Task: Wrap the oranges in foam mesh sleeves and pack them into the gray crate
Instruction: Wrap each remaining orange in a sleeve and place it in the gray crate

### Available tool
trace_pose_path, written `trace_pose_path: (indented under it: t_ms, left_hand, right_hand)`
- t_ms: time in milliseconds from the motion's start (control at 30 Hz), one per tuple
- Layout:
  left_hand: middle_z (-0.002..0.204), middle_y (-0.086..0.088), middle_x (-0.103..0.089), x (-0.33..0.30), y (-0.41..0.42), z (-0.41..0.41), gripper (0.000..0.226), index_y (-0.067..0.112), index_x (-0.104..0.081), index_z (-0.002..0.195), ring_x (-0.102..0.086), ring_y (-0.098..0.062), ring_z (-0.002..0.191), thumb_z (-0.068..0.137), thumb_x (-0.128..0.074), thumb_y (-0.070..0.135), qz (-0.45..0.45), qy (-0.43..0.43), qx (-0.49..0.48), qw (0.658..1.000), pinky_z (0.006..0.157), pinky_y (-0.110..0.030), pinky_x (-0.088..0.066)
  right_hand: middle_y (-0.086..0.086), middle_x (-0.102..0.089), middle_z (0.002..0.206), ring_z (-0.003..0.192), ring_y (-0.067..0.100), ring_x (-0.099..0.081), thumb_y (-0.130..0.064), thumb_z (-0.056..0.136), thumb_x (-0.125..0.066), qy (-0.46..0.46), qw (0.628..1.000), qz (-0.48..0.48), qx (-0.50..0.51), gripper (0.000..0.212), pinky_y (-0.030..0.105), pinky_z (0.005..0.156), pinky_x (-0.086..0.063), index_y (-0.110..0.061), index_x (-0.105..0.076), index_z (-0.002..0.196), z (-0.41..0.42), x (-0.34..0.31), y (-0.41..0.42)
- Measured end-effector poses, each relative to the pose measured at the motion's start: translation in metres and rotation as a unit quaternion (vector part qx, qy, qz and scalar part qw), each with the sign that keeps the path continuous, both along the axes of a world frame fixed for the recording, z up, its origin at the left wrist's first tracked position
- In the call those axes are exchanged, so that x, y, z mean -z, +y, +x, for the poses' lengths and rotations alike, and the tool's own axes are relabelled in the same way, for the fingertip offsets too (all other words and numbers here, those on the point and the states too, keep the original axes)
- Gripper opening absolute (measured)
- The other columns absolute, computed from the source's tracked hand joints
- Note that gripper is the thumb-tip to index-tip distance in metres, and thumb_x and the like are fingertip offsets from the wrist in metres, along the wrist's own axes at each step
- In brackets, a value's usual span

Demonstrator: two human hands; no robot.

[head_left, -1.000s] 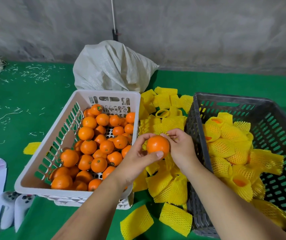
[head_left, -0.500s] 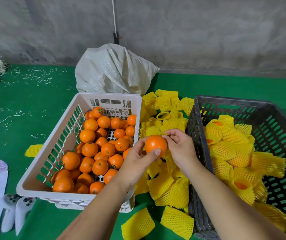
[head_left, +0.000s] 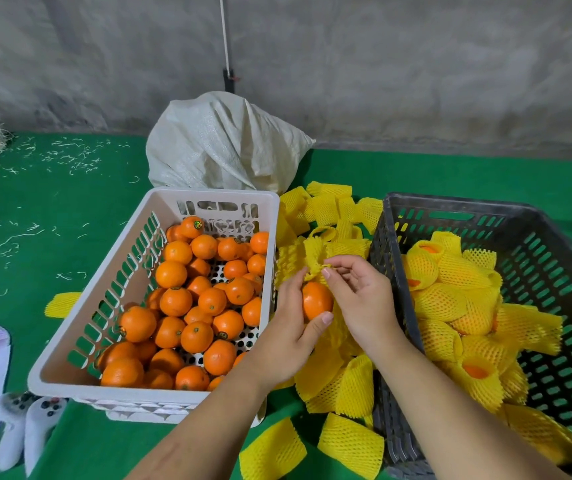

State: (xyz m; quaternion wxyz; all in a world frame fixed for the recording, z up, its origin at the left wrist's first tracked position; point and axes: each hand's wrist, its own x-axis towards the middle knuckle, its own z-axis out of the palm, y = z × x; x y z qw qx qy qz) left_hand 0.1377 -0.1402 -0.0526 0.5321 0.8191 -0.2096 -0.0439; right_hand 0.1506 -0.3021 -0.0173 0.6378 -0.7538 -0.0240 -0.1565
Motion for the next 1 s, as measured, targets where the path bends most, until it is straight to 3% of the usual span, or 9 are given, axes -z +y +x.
trace_pose_path:
  t_ms: [133, 267, 400, 500, 567, 667, 767, 833, 1000]
  left_hand:
    - [0.156, 0.036, -0.012, -0.001, -0.001, 0.001, 0.079, 0.036, -0.006, 0.162, -0.013, 0.021, 0.145, 0.101, -0.049, 0.065, -0.052, 0.012, -0.083, 0.995, 0.11, 0.0, -0.021]
    - [0.14, -0.006, -0.055, -0.006, 0.005, -0.003, 0.063, 0.034, -0.03, 0.145, -0.06, -0.02, 0.13, 0.096, -0.063, 0.055, -0.235, 0.102, -0.132, 0.958, 0.107, -0.04, -0.054]
    - [0.133, -0.017, -0.061, -0.02, 0.01, 0.001, 0.057, 0.027, -0.035, 0.142, -0.067, -0.027, 0.121, 0.093, -0.063, 0.036, -0.391, 0.203, -0.128, 0.889, 0.103, -0.049, -0.053]
    - [0.126, -0.01, -0.056, -0.023, 0.006, 0.003, 0.054, 0.028, -0.035, 0.132, -0.068, -0.019, 0.11, 0.085, -0.061, 0.02, -0.323, 0.183, -0.145, 0.917, 0.094, -0.044, -0.056]
    - [0.139, 0.001, -0.053, -0.02, 0.007, -0.006, 0.055, 0.037, -0.028, 0.141, -0.064, -0.015, 0.123, 0.103, -0.066, 0.025, -0.27, 0.163, -0.097, 0.944, 0.102, -0.038, -0.056]
    - [0.138, 0.016, -0.061, -0.016, 0.011, -0.01, 0.072, 0.038, -0.027, 0.156, -0.07, -0.012, 0.117, 0.1, -0.071, 0.023, -0.295, 0.137, -0.083, 0.942, 0.097, -0.032, -0.059]
    - [0.107, -0.011, -0.071, -0.013, 0.007, -0.008, 0.061, 0.039, -0.051, 0.146, -0.063, -0.022, 0.082, 0.093, -0.081, 0.031, -0.287, 0.118, -0.106, 0.945, 0.074, -0.035, -0.057]
    - [0.102, -0.028, -0.066, -0.008, 0.005, -0.006, 0.059, 0.038, -0.058, 0.137, -0.057, -0.028, 0.074, 0.087, -0.087, 0.036, -0.261, 0.1, -0.133, 0.951, 0.066, -0.043, -0.051]
    - [0.097, 0.008, -0.071, -0.007, -0.003, -0.003, 0.059, 0.027, -0.057, 0.129, -0.062, -0.004, 0.071, 0.084, -0.086, 0.051, -0.266, 0.037, -0.203, 0.942, 0.06, -0.023, -0.051]
  right_hand:
    - [-0.011, -0.071, 0.103, 0.096, 0.005, -0.067, -0.018, 0.097, -0.071, -0.086, 0.98, -0.181, 0.007, 0.016, 0.029, 0.083, -0.057, -0.021, -0.073, 0.112, -0.006, 0.0, -0.003]
    - [-0.002, -0.066, 0.113, 0.102, 0.016, -0.062, -0.021, 0.101, -0.061, -0.248, 0.921, -0.301, -0.018, 0.026, 0.026, 0.092, -0.051, -0.014, -0.063, 0.127, -0.014, -0.003, 0.011]
    - [-0.009, -0.05, 0.122, 0.114, 0.006, -0.052, -0.017, 0.098, -0.061, -0.117, 0.955, -0.258, -0.082, 0.052, 0.023, 0.098, -0.047, -0.023, -0.047, 0.147, -0.017, 0.003, 0.022]
    - [-0.002, -0.049, 0.123, 0.113, 0.008, -0.053, -0.006, 0.095, -0.065, -0.078, 0.968, -0.231, -0.059, 0.048, 0.029, 0.095, -0.052, -0.016, -0.058, 0.141, -0.009, 0.007, 0.018]
    - [-0.002, -0.051, 0.122, 0.114, 0.006, -0.055, -0.002, 0.096, -0.064, -0.061, 0.978, -0.198, -0.042, 0.046, 0.024, 0.096, -0.052, -0.015, -0.061, 0.14, -0.006, 0.006, 0.015]
    - [-0.003, -0.055, 0.118, 0.113, 0.007, -0.058, -0.005, 0.098, -0.062, -0.038, 0.986, -0.161, -0.022, 0.036, 0.028, 0.097, -0.053, -0.017, -0.067, 0.132, -0.004, 0.002, 0.012]
    - [-0.002, -0.061, 0.111, 0.106, 0.011, -0.062, -0.006, 0.098, -0.062, -0.062, 0.986, -0.154, 0.017, 0.023, 0.033, 0.089, -0.056, -0.013, -0.074, 0.117, -0.002, 0.0, 0.01]
    - [-0.002, -0.061, 0.109, 0.104, 0.01, -0.061, -0.003, 0.097, -0.061, -0.079, 0.983, -0.162, 0.042, 0.019, 0.03, 0.087, -0.054, -0.01, -0.073, 0.109, -0.004, -0.001, 0.009]
    - [0.006, -0.063, 0.105, 0.099, 0.018, -0.062, -0.011, 0.097, -0.054, -0.22, 0.943, -0.25, 0.015, 0.019, 0.027, 0.085, -0.053, -0.002, -0.07, 0.104, -0.013, -0.006, 0.012]
